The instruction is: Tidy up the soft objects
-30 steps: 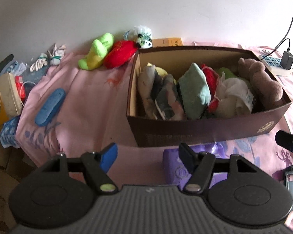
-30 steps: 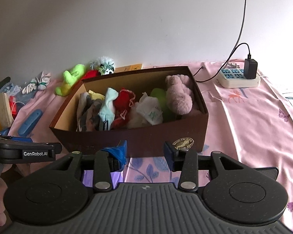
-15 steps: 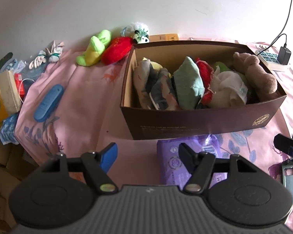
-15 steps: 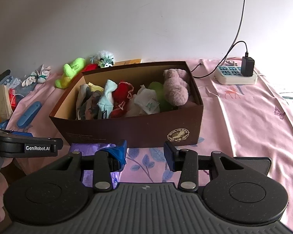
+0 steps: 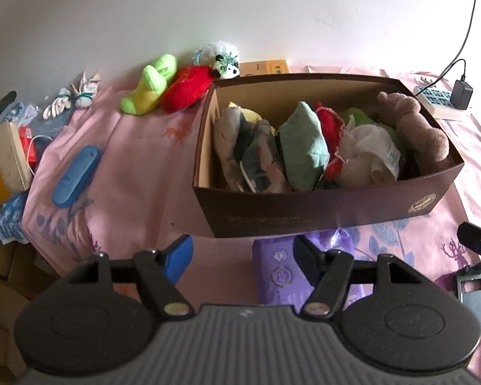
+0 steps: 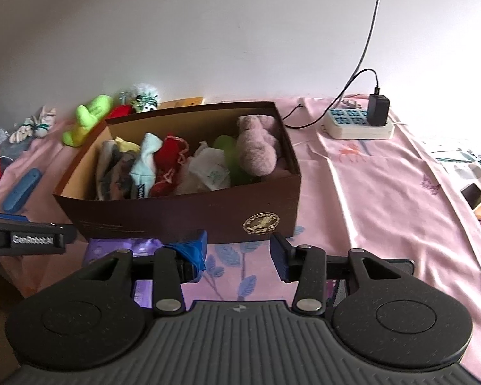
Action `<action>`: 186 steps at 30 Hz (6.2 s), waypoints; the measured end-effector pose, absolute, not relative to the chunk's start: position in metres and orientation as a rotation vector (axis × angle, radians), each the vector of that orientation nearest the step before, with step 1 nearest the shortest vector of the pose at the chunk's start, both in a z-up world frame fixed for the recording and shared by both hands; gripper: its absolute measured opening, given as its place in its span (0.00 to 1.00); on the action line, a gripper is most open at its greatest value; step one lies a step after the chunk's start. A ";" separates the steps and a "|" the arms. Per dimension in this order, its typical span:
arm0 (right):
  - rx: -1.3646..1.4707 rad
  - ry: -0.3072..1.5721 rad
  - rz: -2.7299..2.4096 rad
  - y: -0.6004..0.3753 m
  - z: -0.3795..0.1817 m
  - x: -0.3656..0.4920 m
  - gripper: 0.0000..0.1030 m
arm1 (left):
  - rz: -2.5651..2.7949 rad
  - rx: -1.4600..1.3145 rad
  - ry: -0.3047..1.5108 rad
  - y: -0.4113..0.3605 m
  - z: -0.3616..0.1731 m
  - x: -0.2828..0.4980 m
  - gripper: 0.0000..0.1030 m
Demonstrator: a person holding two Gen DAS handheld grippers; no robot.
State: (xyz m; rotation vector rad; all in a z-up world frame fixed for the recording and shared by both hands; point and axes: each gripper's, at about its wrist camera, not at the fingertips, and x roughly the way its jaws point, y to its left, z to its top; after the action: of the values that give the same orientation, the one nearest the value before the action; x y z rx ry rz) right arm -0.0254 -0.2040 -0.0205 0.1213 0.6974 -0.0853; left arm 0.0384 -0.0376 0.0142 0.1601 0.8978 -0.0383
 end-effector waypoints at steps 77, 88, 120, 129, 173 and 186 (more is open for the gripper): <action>0.149 0.850 -0.192 -0.198 -0.013 0.049 0.30 | -0.033 0.138 0.937 -0.032 0.009 0.097 0.68; 0.156 0.832 -0.194 -0.199 -0.012 0.049 0.30 | -0.027 0.151 0.901 -0.034 0.012 0.098 0.68; 0.117 0.785 -0.186 -0.193 -0.006 0.047 0.30 | -0.036 0.139 0.903 -0.034 0.011 0.099 0.68; 0.127 0.776 -0.178 -0.198 -0.006 0.051 0.31 | -0.040 0.137 0.909 -0.034 0.008 0.103 0.68; 0.118 0.739 -0.166 -0.194 0.030 0.044 0.32 | -0.055 0.169 0.814 -0.038 0.045 0.104 0.68; 0.113 0.728 -0.157 -0.191 0.024 0.049 0.32 | -0.031 0.161 0.802 -0.031 0.045 0.106 0.68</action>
State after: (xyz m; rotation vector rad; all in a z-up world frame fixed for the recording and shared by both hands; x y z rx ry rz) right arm 0.0493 -0.1908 0.0242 0.1131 0.7275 -0.1567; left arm 0.1059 -0.0305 0.0452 0.1612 0.8017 -0.0314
